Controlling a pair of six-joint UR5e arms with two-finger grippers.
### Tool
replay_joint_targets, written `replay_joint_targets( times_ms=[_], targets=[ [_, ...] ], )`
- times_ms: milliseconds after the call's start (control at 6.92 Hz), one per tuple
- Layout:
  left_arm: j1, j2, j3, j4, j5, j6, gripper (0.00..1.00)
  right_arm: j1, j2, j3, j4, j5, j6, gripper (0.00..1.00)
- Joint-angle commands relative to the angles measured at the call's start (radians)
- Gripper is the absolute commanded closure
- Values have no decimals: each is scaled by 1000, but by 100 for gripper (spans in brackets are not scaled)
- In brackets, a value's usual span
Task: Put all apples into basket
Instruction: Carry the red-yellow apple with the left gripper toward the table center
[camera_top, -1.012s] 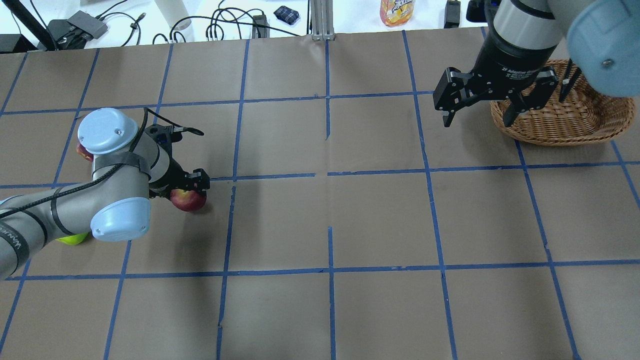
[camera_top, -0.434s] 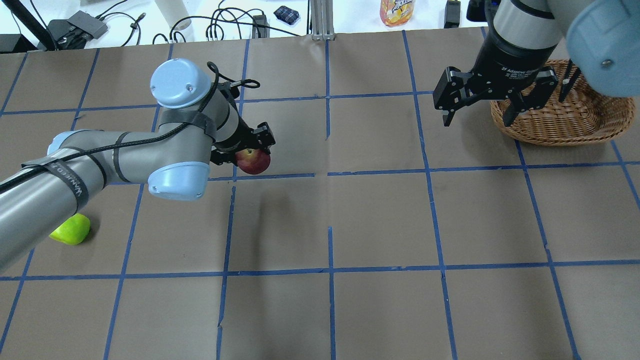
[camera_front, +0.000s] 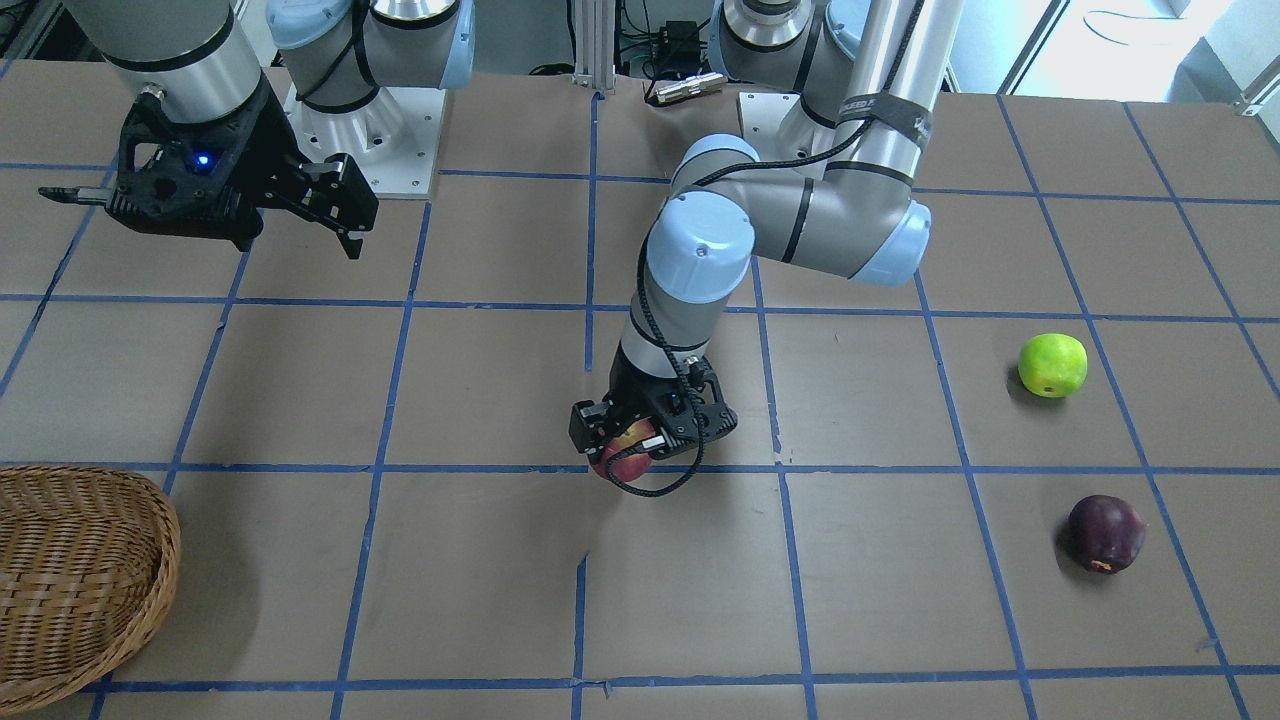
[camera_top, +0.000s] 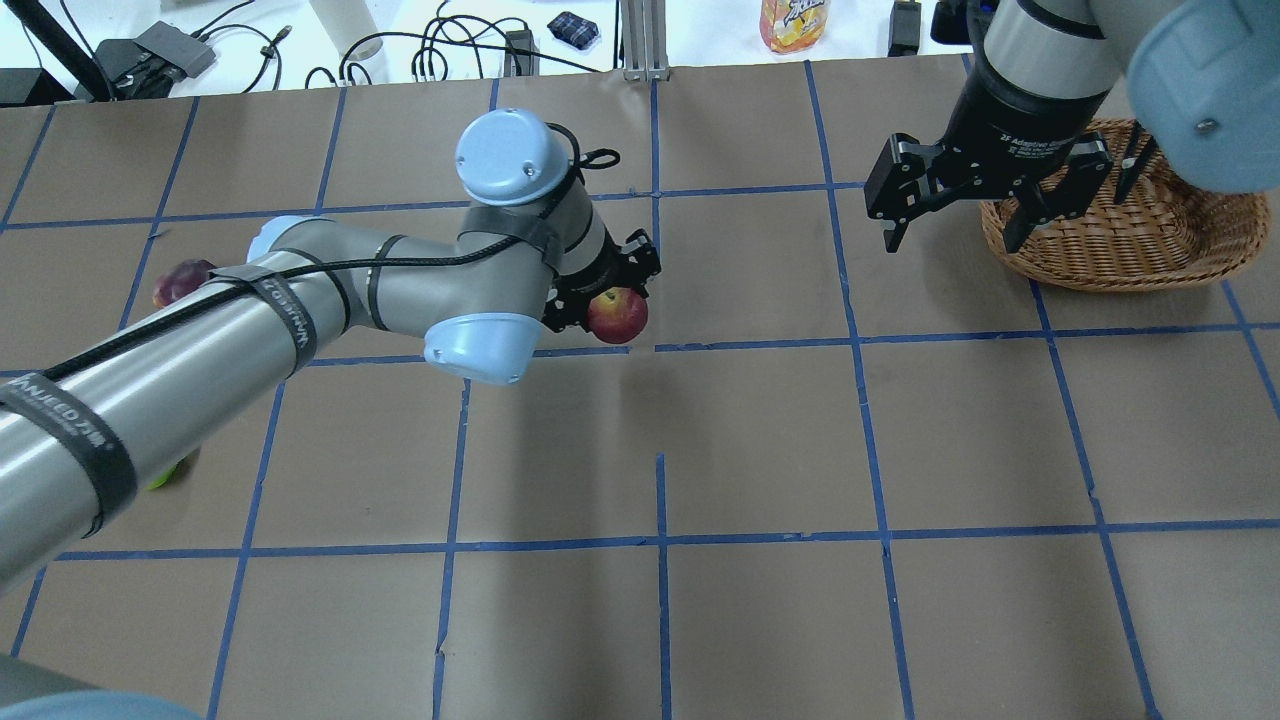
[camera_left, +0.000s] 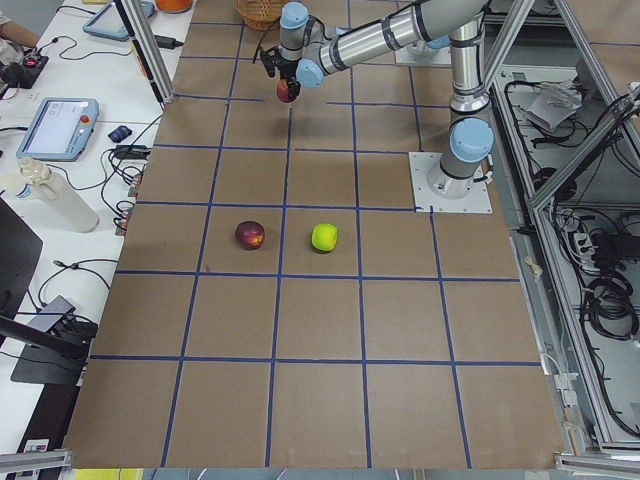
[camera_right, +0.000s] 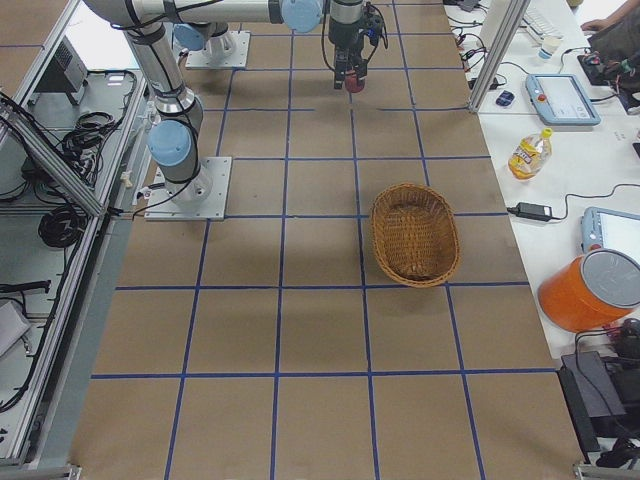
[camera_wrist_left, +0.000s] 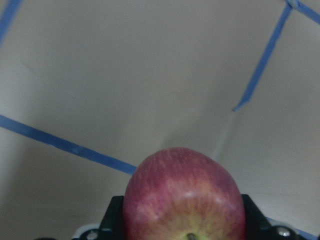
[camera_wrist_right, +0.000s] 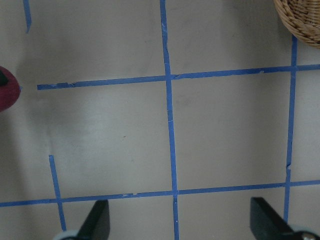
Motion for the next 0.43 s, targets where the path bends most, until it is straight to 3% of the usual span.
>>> replay_joint_targets(
  times_ms=[0, 145, 289],
  targets=[
    [-66, -60, 15, -5, 4, -96, 14, -4, 8, 37, 0, 1, -6, 0],
    [-71, -65, 18, -24, 3, -95, 0, -4, 5, 60, -4, 1, 2, 0],
    [-64, -62, 31, -49, 3, -83, 0, -4, 8, 66, -6, 3, -7, 0]
  ],
)
